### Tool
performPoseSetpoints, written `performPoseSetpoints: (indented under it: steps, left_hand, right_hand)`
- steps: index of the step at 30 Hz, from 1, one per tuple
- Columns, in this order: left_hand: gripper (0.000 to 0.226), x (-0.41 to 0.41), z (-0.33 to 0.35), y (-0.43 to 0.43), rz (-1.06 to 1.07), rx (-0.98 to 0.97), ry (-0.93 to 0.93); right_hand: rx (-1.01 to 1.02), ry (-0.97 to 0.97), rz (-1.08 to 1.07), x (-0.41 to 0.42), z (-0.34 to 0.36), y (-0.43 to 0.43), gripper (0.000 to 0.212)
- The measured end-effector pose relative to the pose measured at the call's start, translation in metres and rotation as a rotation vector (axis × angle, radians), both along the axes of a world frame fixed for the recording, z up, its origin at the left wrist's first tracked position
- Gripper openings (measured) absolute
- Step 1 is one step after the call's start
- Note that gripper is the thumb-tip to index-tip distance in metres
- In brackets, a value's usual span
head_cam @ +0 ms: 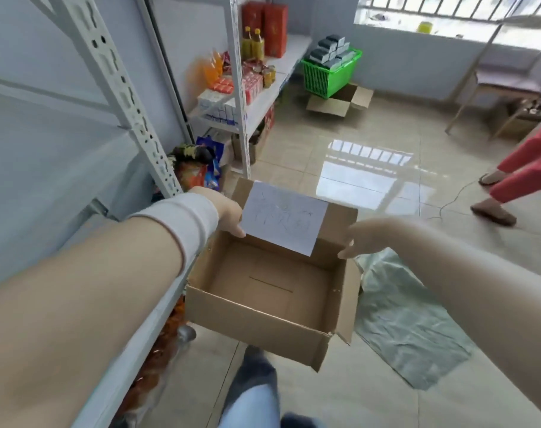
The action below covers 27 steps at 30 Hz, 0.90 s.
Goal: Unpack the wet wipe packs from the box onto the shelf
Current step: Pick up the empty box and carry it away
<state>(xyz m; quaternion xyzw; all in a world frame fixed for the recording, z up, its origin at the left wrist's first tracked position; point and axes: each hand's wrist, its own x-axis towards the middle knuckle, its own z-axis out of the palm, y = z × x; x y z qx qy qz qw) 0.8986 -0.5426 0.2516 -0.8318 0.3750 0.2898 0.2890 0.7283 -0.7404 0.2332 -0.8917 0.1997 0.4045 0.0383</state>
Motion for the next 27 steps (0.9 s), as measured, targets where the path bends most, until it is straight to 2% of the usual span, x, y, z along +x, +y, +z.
performPoseSetpoints:
  steps: [3,8,11,14,18,23,27]
  left_hand:
    - [0.063,0.018,-0.041,-0.015,0.022,0.001,0.072]
    - [0.059,0.041,-0.117,-0.01,0.11,-0.066,0.252]
    - [0.066,0.049,-0.187,0.011,0.174,-0.072,0.208]
    - [0.073,0.056,-0.245,0.031,0.32,-0.088,0.209]
    - [0.078,0.077,-0.305,0.038,0.627,-0.252,0.198]
    - [0.079,0.122,-0.382,0.034,0.938,-0.516,0.128]
    - [0.062,0.154,-0.421,0.03,1.07,-0.614,0.076]
  right_hand:
    - [0.047,0.044,-0.152,-0.002,-0.04,-0.016,0.068]
    - [0.142,0.137,-0.325,-0.007,-0.12,0.0,0.058]
    - [0.253,0.143,-0.489,-0.013,-0.181,0.031,0.061]
    - [0.286,0.046,-0.7,-0.022,-0.228,0.051,0.072]
    - [0.176,-0.167,-0.991,-0.03,-0.285,0.031,0.079]
    - [0.058,-0.342,-1.253,-0.023,-0.358,-0.028,0.072]
    - [0.093,-0.361,-1.345,-0.006,-0.406,-0.046,0.056]
